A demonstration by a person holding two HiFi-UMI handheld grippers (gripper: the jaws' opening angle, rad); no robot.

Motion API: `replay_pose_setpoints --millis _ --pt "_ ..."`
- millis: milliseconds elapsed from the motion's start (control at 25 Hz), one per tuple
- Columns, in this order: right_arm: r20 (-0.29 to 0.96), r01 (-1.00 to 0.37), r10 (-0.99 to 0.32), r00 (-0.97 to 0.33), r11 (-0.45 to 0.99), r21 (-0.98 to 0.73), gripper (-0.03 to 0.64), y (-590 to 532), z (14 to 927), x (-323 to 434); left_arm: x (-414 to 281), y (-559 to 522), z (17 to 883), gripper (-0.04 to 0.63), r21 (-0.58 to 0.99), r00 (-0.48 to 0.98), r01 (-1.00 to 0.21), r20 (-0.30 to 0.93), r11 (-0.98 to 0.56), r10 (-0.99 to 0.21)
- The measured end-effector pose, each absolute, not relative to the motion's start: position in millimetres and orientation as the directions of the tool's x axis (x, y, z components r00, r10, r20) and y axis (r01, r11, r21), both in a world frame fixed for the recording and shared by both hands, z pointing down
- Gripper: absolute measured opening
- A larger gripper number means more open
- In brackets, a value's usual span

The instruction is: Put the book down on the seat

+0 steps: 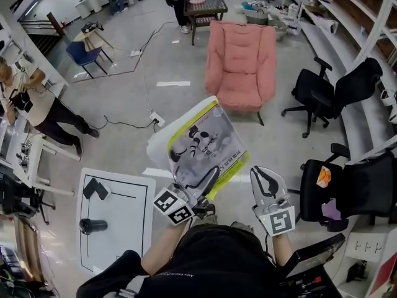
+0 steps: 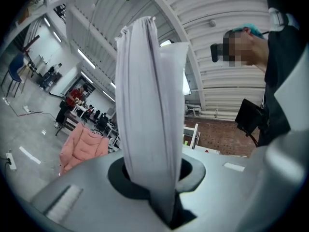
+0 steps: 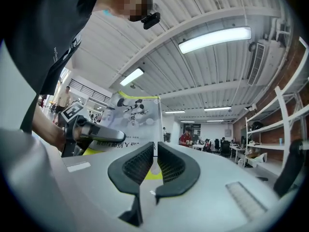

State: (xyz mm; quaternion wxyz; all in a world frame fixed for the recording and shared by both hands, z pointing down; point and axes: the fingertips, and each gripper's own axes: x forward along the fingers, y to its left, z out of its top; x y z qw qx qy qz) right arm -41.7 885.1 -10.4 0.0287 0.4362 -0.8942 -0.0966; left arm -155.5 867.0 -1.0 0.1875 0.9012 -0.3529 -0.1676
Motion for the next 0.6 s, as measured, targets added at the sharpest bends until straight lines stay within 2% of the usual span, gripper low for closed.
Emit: replay_pose_setpoints --millis 120,280,600 --pt "-0.082 -0.802 -0.803 -0.591 0.573 0.168 0.038 860 -16 -51 -165 843 -1 0.067 0.439 0.708 -0.567 -0.172 -0.697 -0.684" --pt "-0.071 -0.811 -0.809 -0.583 0.574 0.114 0.038 828 -8 -52 -164 808 1 0.067 0.461 0.705 -0.562 -0.167 -0.687 -0.689" --pt "-0.066 -0.789 -0.786 -0.615 0.611 0.068 0.038 748 7 -6 -118 720 4 0.068 0.516 0.666 -0.57 -0.167 -0.64 -0.727"
